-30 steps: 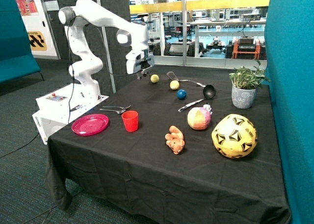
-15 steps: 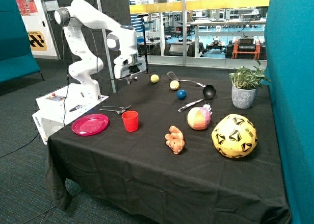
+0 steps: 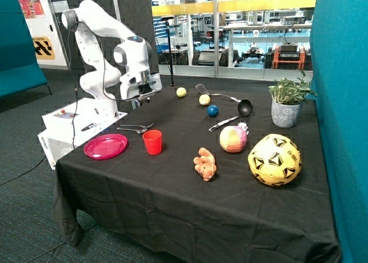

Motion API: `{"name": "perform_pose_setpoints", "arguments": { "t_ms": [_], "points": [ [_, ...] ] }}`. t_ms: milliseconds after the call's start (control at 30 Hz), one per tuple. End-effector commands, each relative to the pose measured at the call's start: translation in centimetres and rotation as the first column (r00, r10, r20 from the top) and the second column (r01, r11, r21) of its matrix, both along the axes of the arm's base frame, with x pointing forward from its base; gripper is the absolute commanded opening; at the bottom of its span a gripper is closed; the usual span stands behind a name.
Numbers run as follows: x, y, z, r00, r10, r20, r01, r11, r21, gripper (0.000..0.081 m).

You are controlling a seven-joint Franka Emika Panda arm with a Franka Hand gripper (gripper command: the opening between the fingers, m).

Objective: Set the table

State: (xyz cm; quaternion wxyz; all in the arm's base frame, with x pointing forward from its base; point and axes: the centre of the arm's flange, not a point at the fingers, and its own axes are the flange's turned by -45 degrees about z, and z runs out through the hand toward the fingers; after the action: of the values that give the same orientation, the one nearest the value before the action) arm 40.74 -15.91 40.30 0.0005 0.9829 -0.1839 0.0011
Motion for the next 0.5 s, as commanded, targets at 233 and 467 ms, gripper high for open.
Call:
{"name": "perform_pose_setpoints", "arguments": {
  "t_ms": [233, 467],
  "points": [
    [-1.8, -7.0, -2.5, 0.996, -0.087, -0.0021, 0.087, 0.996, 0.0013, 0.0349],
    [-3.3, -9.5, -3.7, 0.995, -0.102, -0.0021, 0.102, 0.995, 0.0013, 0.0354]
  ]
}}
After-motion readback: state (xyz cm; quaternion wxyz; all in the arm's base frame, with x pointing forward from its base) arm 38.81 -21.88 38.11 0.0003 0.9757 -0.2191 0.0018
